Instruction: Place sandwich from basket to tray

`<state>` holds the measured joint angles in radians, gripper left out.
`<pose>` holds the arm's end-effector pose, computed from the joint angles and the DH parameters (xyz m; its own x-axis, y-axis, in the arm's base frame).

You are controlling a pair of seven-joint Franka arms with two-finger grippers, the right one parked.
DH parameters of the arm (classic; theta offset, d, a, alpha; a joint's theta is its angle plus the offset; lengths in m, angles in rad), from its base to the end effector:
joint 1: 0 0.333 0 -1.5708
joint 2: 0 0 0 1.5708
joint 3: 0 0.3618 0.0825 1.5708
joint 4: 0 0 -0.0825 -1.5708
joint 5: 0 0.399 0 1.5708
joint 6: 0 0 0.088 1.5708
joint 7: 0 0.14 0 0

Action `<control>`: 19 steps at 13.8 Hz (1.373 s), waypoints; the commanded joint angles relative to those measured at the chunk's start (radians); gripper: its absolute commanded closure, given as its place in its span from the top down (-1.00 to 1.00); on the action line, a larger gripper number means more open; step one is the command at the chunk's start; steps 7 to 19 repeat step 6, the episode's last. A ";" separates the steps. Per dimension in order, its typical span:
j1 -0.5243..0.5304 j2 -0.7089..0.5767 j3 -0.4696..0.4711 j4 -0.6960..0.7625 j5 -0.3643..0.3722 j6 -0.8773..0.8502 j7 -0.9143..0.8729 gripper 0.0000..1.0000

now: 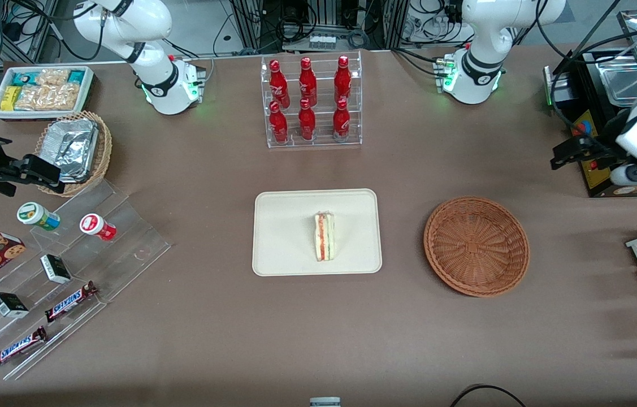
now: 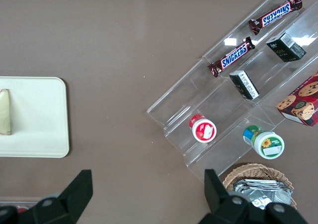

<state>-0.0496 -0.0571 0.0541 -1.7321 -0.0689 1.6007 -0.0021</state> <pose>0.5446 -0.0062 0.5936 0.9972 0.0083 -0.0745 0.0137 -0.9974 0.0714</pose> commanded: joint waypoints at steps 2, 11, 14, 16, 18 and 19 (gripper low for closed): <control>0.004 -0.006 -0.016 0.051 0.006 -0.036 0.007 1.00; 0.004 -0.004 -0.019 0.103 0.087 -0.114 0.013 1.00; 0.004 -0.004 -0.019 0.103 0.087 -0.114 0.013 1.00; 0.004 -0.004 -0.019 0.103 0.087 -0.114 0.013 1.00; 0.004 -0.004 -0.019 0.103 0.087 -0.114 0.013 1.00; 0.004 -0.004 -0.019 0.103 0.087 -0.114 0.013 1.00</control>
